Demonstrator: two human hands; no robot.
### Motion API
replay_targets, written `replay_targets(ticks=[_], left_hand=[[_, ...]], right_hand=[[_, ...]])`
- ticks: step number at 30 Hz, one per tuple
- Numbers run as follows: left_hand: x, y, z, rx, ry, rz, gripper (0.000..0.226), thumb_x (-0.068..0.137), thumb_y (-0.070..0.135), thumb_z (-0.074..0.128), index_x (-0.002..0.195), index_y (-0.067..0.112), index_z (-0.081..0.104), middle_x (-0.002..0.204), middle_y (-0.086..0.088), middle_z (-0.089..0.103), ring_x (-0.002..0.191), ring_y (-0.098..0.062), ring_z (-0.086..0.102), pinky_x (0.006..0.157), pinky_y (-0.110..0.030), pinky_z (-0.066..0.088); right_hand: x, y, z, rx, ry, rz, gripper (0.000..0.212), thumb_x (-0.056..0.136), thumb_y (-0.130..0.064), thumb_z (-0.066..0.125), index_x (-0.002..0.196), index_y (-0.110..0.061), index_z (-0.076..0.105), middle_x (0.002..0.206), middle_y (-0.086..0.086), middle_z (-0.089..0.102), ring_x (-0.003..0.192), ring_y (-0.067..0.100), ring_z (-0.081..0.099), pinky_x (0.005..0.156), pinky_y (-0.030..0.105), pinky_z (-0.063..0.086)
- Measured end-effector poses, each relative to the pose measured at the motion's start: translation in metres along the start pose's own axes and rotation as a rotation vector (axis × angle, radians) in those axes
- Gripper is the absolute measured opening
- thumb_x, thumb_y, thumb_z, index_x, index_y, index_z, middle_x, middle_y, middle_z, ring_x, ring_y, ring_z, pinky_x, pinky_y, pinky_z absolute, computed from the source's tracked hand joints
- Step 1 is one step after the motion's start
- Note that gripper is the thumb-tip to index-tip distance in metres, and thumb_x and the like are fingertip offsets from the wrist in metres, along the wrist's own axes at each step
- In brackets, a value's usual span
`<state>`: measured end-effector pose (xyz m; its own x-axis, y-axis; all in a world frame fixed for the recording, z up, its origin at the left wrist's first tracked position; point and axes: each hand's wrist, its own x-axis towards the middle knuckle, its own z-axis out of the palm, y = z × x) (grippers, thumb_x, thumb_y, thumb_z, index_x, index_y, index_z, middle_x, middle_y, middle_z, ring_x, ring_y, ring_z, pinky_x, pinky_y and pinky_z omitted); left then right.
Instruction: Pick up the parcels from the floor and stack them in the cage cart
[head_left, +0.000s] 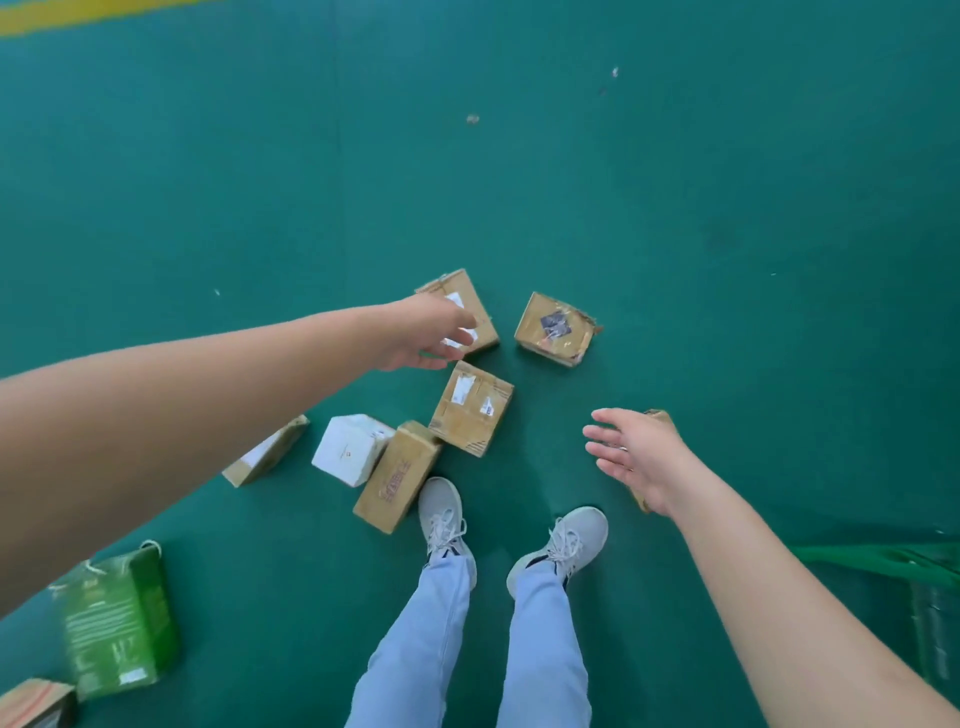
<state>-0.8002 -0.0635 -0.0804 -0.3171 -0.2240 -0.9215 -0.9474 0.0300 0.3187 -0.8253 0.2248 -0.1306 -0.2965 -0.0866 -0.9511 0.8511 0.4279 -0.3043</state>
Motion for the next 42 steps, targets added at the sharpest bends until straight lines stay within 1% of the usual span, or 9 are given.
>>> replay_targets(ticks=[5, 15, 20, 24, 27, 32, 37, 40, 42], left_hand=[[0.111, -0.082, -0.021, -0.075, 0.019, -0.111, 0.031, 0.106, 0.031, 0.053, 0.134, 0.019, 0.055, 0.124, 0.0, 0.066, 0.107, -0.018, 0.067, 0.093, -0.034, 0.057], [0.29, -0.196, -0.006, -0.362, 0.043, -0.165, 0.043, 0.104, 0.037, 0.056, 0.144, 0.021, 0.05, 0.137, -0.004, 0.059, 0.115, -0.021, 0.063, 0.097, -0.036, 0.055], [0.355, -0.206, 0.002, -0.447, 0.024, -0.135, 0.051, 0.103, 0.036, 0.059, 0.15, 0.023, 0.045, 0.152, -0.003, 0.046, 0.12, -0.022, 0.056, 0.097, -0.037, 0.053], [0.401, -0.204, 0.002, -0.439, 0.067, -0.104, 0.051, 0.102, 0.037, 0.061, 0.15, 0.024, 0.047, 0.16, 0.002, 0.039, 0.132, -0.02, 0.05, 0.107, -0.037, 0.049], [0.425, -0.204, 0.004, -0.411, 0.07, -0.094, 0.051, 0.102, 0.036, 0.06, 0.15, 0.025, 0.047, 0.162, 0.004, 0.037, 0.141, -0.02, 0.044, 0.114, -0.04, 0.044], [0.445, -0.206, 0.007, -0.443, 0.025, -0.12, 0.063, 0.099, 0.042, 0.062, 0.155, 0.025, 0.04, 0.16, 0.0, 0.04, 0.143, -0.025, 0.042, 0.117, -0.044, 0.037], [0.424, -0.202, -0.009, -0.565, 0.069, -0.122, 0.087, 0.082, 0.058, 0.069, 0.154, 0.028, 0.033, 0.153, -0.001, 0.043, 0.126, -0.029, 0.049, 0.102, -0.051, 0.039], [0.393, -0.196, -0.03, -0.739, 0.024, -0.154, 0.092, 0.068, 0.066, 0.074, 0.147, 0.034, 0.041, 0.147, -0.004, 0.047, 0.124, -0.041, 0.053, 0.103, -0.065, 0.039], [0.367, -0.192, -0.043, -0.874, 0.022, -0.187, 0.081, 0.073, 0.066, 0.076, 0.141, 0.032, 0.048, 0.134, -0.007, 0.056, 0.109, -0.037, 0.064, 0.092, -0.064, 0.051]], right_hand=[[0.102, 0.026, 0.07, -0.139, -0.057, 0.042, 0.029, 0.103, -0.031, 0.058, 0.128, -0.016, 0.063, 0.114, 0.003, 0.073, 0.106, 0.02, 0.07, 0.085, 0.033, 0.055], [0.271, 0.041, 0.161, -0.413, -0.079, -0.087, 0.017, 0.102, -0.023, 0.054, 0.112, -0.017, 0.067, 0.115, -0.002, 0.068, 0.109, 0.019, 0.067, 0.1, 0.037, 0.056], [0.341, 0.022, 0.19, -0.609, -0.047, -0.267, 0.044, 0.102, -0.028, 0.054, 0.146, -0.025, 0.05, 0.145, -0.005, 0.054, 0.127, 0.019, 0.055, 0.109, 0.043, 0.048], [0.384, 0.009, 0.207, -0.719, -0.032, -0.369, 0.056, 0.104, -0.024, 0.052, 0.157, -0.024, 0.034, 0.153, -0.004, 0.041, 0.119, 0.013, 0.044, 0.098, 0.03, 0.035], [0.412, 0.003, 0.219, -0.695, -0.012, -0.329, 0.073, 0.103, -0.027, 0.054, 0.164, -0.024, 0.014, 0.165, -0.004, 0.026, 0.14, 0.022, 0.041, 0.113, 0.037, 0.035], [0.439, 0.008, 0.234, -0.629, -0.024, -0.242, 0.055, 0.097, -0.03, 0.063, 0.146, -0.023, 0.04, 0.142, -0.006, 0.05, 0.123, 0.02, 0.053, 0.11, 0.046, 0.048], [0.414, -0.007, 0.247, -0.593, 0.007, -0.294, 0.071, 0.088, -0.063, 0.066, 0.137, -0.028, 0.03, 0.135, 0.0, 0.046, 0.119, 0.02, 0.048, 0.09, 0.034, 0.041], [0.379, -0.025, 0.261, -0.494, 0.02, -0.265, 0.065, 0.085, -0.077, 0.059, 0.121, -0.03, 0.033, 0.125, -0.001, 0.048, 0.118, 0.023, 0.051, 0.096, 0.043, 0.047], [0.352, -0.035, 0.271, -0.419, 0.002, -0.22, 0.06, 0.087, -0.074, 0.059, 0.116, -0.028, 0.035, 0.118, -0.001, 0.051, 0.114, 0.023, 0.058, 0.096, 0.051, 0.055]])
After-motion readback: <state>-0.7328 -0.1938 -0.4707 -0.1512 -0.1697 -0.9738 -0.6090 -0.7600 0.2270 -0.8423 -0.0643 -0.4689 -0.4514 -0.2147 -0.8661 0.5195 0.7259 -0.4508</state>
